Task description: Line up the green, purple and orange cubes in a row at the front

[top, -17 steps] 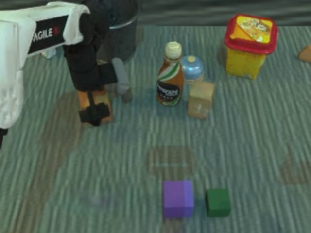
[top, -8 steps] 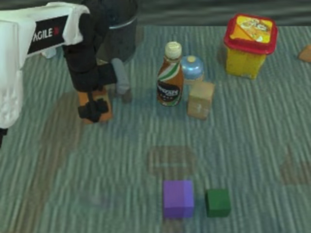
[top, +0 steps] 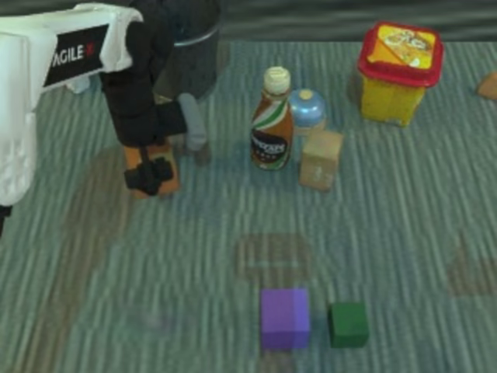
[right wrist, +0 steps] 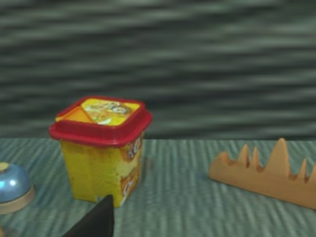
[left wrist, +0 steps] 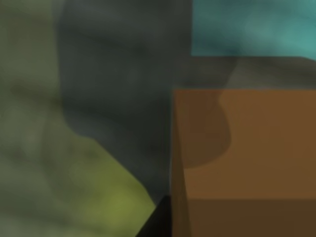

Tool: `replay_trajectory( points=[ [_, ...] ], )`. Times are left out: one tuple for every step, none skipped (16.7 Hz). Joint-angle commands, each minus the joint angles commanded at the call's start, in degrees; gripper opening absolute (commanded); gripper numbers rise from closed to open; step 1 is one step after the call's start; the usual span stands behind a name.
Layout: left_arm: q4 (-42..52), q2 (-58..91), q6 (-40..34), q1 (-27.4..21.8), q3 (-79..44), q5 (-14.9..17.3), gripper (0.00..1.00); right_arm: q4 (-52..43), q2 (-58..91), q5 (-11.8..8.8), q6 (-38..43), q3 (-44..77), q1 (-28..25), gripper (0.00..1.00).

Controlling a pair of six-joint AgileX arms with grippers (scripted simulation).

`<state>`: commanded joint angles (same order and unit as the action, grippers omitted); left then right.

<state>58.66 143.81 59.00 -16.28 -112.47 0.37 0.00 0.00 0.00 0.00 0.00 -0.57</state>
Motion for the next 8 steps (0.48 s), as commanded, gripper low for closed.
replay_trajectory(
  points=[
    [0.0,0.0,0.0,0.0,0.0,0.0,0.0,0.0,0.0,0.0,0.0,0.0,0.0,1.0],
    [0.0,0.0,0.0,0.0,0.0,0.0,0.0,0.0,0.0,0.0,0.0,0.0,0.0,1.0],
    [0.0,0.0,0.0,0.0,0.0,0.0,0.0,0.0,0.0,0.0,0.0,0.0,0.0,1.0],
    [0.0,0.0,0.0,0.0,0.0,0.0,0.0,0.0,0.0,0.0,0.0,0.0,0.0,1.0],
    [0.0,0.0,0.0,0.0,0.0,0.0,0.0,0.0,0.0,0.0,0.0,0.0,0.0,1.0],
    [0.44,-0.74,-0.17,-0.19,0.12,0.29,0.0,0.0,0.0,0.0,0.0,0.0,0.0,1.0],
    [0.63,-0.77,-0.16,-0.17,-0.06,0.29,0.0,0.0,0.0,0.0,0.0,0.0,0.0,1.0],
    [1.43,-0.91,-0.12,-0.12,-0.77,0.29,0.0,0.0,0.0,0.0,0.0,0.0,0.0,1.0]
  ],
)
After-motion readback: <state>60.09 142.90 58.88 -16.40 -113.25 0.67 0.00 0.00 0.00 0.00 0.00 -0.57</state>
